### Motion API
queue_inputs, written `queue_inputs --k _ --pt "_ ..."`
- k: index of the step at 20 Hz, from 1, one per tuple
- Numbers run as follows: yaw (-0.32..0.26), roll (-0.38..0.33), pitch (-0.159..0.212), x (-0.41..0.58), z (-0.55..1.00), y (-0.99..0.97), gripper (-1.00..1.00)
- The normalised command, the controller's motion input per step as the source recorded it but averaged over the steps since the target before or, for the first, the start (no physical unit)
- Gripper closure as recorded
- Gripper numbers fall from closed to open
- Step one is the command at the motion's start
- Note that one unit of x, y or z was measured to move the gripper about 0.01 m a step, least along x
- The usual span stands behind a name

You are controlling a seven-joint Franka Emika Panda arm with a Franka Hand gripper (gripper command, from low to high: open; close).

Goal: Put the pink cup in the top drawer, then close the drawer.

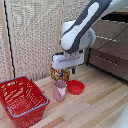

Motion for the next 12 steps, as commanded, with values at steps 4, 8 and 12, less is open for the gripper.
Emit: queue_inputs --k 4,8,12 --pt "0.003 -0.071 0.000 -0.202 -0.40 0.16 -1.00" --pt "0.007 -0.091 -0.004 -0.194 -0.42 0.22 -1.00" --pt "0.058 -0.128 -0.068 -0.002 -0.37 0.38 -1.00"
